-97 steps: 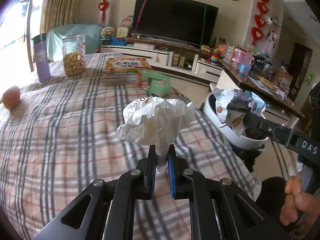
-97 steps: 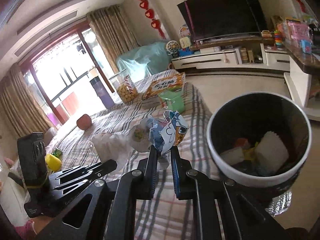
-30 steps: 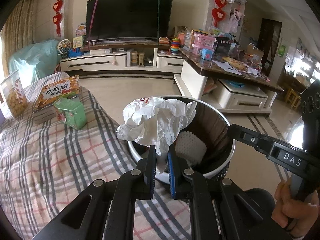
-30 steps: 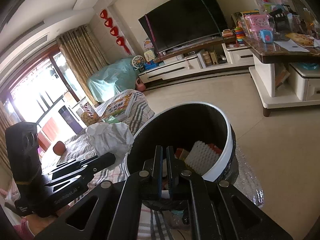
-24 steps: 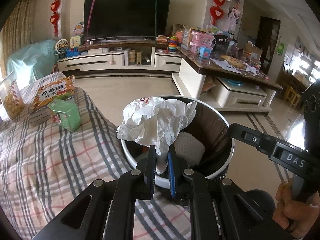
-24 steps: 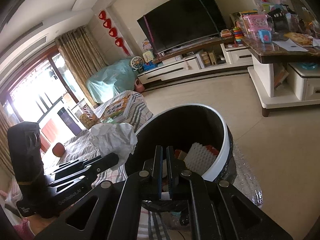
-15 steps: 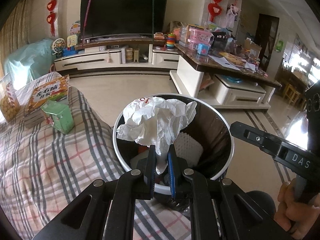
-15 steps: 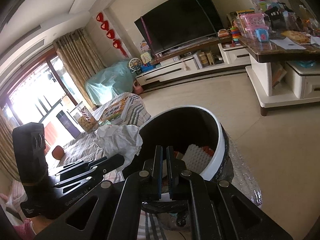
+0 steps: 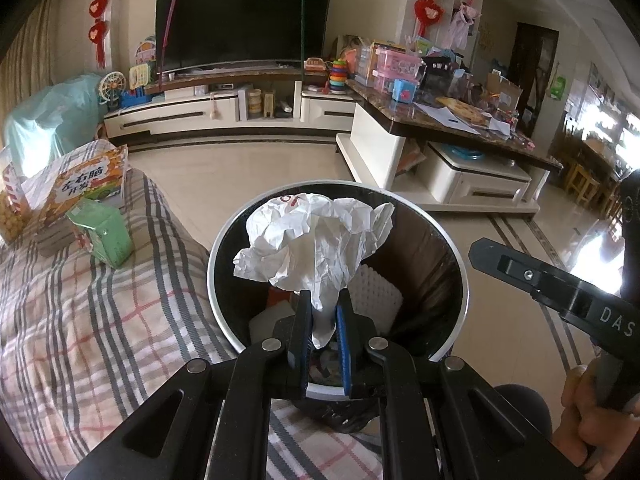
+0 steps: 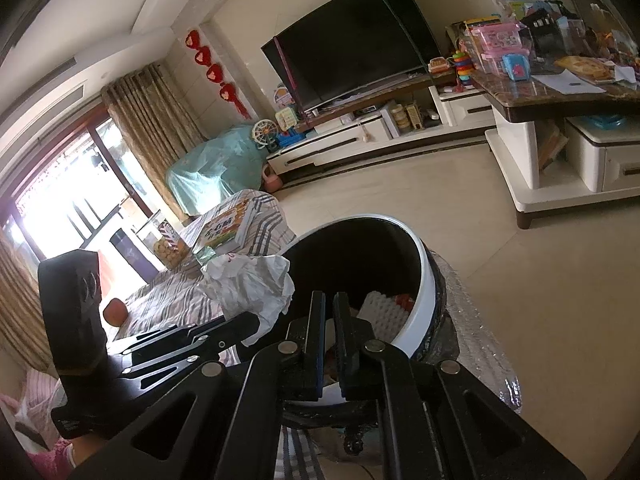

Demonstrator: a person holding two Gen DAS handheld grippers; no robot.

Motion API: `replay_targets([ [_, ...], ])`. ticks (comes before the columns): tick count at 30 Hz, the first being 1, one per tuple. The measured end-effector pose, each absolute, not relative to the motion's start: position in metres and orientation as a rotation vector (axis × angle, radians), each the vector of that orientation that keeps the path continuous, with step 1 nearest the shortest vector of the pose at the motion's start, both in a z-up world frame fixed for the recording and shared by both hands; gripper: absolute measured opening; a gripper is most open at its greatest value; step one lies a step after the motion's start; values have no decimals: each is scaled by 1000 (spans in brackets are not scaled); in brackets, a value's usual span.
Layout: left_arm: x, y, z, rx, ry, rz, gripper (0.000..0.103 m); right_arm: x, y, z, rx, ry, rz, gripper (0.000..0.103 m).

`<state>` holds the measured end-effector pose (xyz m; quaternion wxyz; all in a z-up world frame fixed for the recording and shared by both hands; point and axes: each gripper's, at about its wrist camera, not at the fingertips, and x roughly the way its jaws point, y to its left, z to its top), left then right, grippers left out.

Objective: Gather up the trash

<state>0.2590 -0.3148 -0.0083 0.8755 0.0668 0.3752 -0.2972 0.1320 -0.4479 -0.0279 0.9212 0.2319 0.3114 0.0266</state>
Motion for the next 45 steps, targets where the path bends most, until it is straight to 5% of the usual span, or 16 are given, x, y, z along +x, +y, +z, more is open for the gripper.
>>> replay_targets([
  [19, 260, -316, -5, 127, 801, -609, 20, 133, -451, -28, 487, 644, 52, 8],
  [23, 257, -310, -1, 114, 786, -586, 52, 133, -451, -26, 484, 642, 48, 9],
  [32, 237, -280, 1, 77, 772, -544, 59, 129, -440, -25, 477, 653, 61, 12],
  [41, 209, -231, 4, -5, 777, -484, 59, 123, -414, -18, 447, 647, 85, 47],
  [45, 195, -209, 6, -35, 767, -446, 61, 119, -400, -15, 436, 645, 98, 71],
])
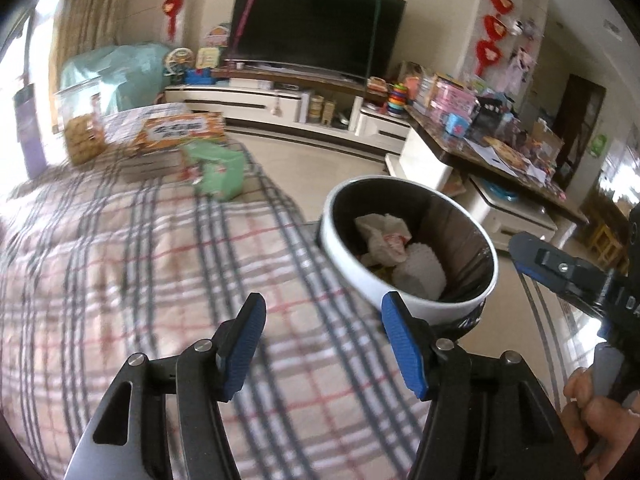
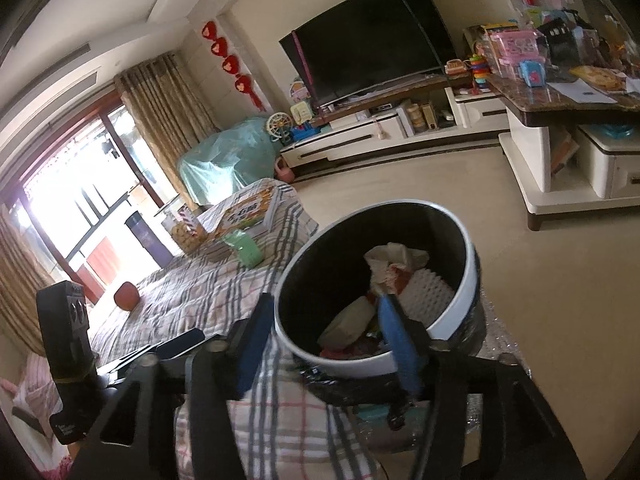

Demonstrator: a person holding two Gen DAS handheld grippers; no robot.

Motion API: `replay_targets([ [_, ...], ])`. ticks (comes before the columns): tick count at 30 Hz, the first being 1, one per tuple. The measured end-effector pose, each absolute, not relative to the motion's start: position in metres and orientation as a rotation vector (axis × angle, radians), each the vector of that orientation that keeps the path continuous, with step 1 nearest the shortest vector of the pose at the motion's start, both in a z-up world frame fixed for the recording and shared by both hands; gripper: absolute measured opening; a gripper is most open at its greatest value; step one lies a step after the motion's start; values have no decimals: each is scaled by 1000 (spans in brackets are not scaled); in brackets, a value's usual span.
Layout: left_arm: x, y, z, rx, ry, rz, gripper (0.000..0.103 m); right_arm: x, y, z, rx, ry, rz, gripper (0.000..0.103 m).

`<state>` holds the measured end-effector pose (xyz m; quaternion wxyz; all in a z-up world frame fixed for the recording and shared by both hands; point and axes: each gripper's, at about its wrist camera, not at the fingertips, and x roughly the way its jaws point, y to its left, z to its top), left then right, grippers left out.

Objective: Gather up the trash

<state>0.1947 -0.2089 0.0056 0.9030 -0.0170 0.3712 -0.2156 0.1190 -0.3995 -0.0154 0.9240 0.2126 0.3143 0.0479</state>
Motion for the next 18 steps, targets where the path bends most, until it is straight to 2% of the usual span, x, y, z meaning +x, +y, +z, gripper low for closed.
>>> replay_targets([
  [4, 176, -187, 9, -58, 736, -404, 66, 113, -384, -16, 421, 649, 97, 97],
  [5, 170, -181, 9, -63, 724, -392, 69, 112, -381, -16, 415, 651, 93, 99],
  [8, 155, -166, 12, -66, 686, -352, 79, 108, -370, -17, 385, 654, 83, 100],
  [18, 106, -145, 32, -49, 536, -261, 87, 89, -334, 3, 238, 573, 68, 100],
])
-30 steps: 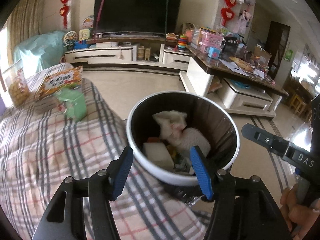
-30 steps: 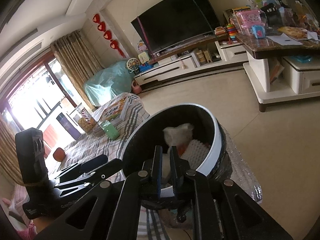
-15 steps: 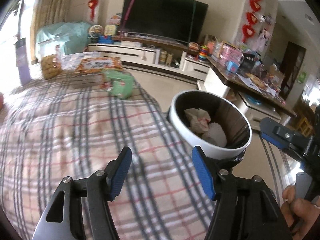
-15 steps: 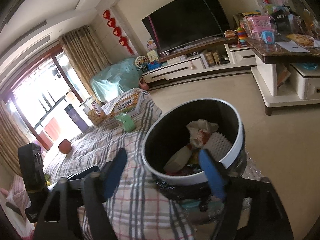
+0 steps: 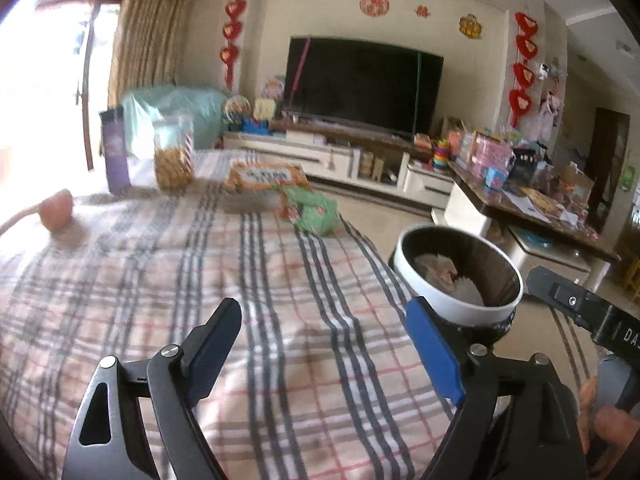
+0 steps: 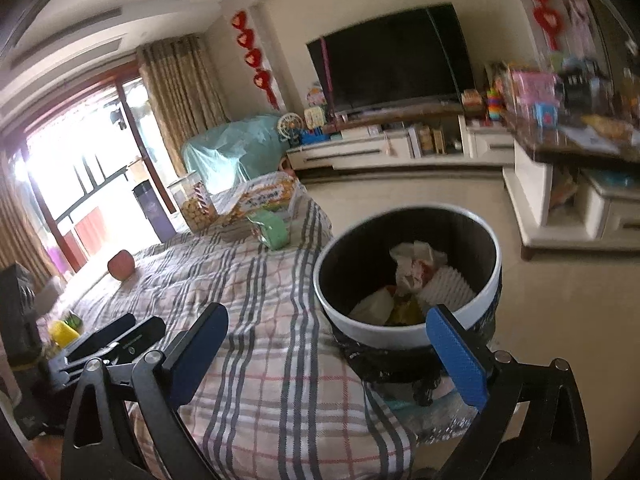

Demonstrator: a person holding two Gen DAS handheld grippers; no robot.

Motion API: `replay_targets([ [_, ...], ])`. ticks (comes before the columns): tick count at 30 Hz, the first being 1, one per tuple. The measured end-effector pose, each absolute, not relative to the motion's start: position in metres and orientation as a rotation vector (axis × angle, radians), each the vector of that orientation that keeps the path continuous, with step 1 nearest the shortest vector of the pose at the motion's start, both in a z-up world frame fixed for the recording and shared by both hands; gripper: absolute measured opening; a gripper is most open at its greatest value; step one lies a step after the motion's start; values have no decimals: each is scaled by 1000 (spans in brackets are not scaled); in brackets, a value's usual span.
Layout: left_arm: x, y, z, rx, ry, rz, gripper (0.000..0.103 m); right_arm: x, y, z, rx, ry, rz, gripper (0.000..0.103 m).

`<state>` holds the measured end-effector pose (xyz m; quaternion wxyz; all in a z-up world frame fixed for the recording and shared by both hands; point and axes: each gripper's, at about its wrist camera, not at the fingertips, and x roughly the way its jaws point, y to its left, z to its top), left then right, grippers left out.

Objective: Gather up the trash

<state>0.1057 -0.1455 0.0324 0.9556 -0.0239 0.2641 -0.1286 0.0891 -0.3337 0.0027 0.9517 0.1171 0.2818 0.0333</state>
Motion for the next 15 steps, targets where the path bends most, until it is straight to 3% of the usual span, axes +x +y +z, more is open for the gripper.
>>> replay_targets([
  [1, 100, -144, 36, -43, 510, -250, 89, 86, -330, 9, 212, 543, 62, 101],
  [3, 86, -142, 40, -28, 440, -208, 103, 78, -324, 17, 174, 483, 41, 103],
  [6, 66, -137, 38, -8, 357, -137, 103, 66, -315, 22, 117, 394, -6, 103],
  [15, 46, -130, 18, -10, 347, -104, 103, 56, -304, -6, 115, 388, 4, 103],
])
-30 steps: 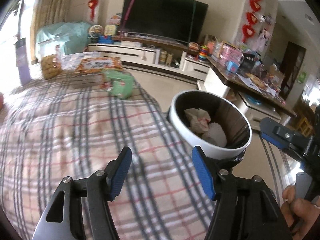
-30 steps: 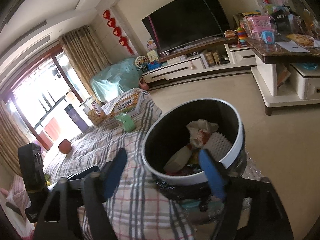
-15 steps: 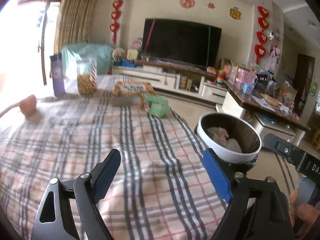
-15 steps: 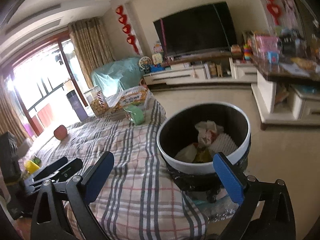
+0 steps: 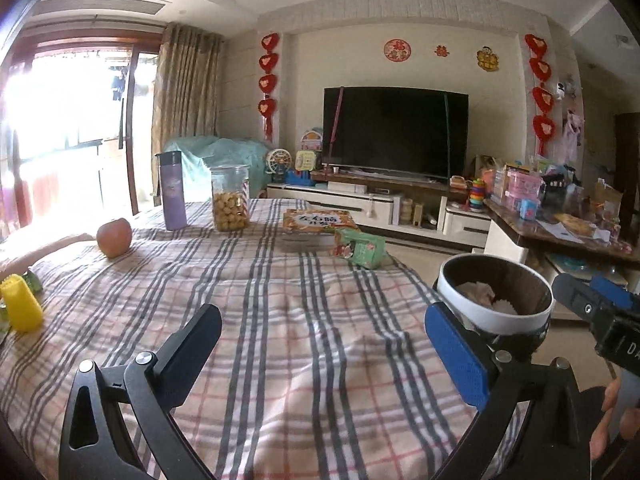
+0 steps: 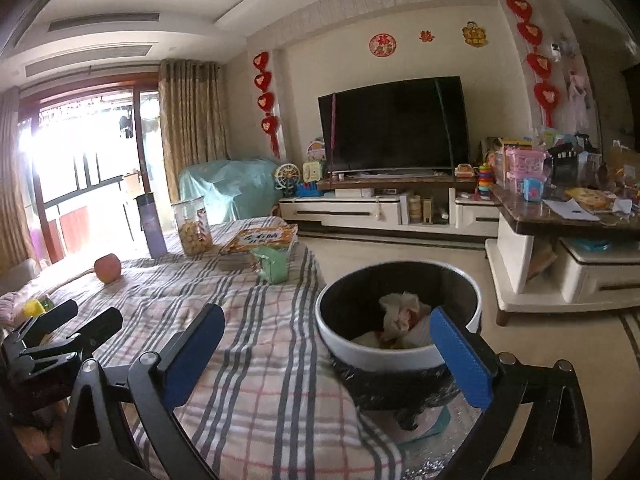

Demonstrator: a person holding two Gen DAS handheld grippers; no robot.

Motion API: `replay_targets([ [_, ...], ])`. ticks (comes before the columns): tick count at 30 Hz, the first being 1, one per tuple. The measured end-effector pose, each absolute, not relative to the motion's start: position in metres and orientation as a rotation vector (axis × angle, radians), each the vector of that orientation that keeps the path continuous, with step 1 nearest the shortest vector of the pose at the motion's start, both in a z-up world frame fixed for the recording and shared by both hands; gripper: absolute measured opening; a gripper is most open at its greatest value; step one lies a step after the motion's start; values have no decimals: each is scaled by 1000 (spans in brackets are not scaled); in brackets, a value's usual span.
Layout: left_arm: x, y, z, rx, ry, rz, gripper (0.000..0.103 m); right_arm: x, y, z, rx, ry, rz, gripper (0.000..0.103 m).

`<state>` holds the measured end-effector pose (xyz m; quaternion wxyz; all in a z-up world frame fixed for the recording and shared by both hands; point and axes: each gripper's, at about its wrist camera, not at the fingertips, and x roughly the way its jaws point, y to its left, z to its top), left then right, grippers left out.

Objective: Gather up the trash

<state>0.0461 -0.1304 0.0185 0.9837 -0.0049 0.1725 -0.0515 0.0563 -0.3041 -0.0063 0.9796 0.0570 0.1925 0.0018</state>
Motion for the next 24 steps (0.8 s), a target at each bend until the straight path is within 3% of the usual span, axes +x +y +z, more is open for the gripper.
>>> replay_targets([
  [24, 35, -111, 6, 1, 305, -76, 103, 33, -284, -9, 98, 347, 14, 103],
])
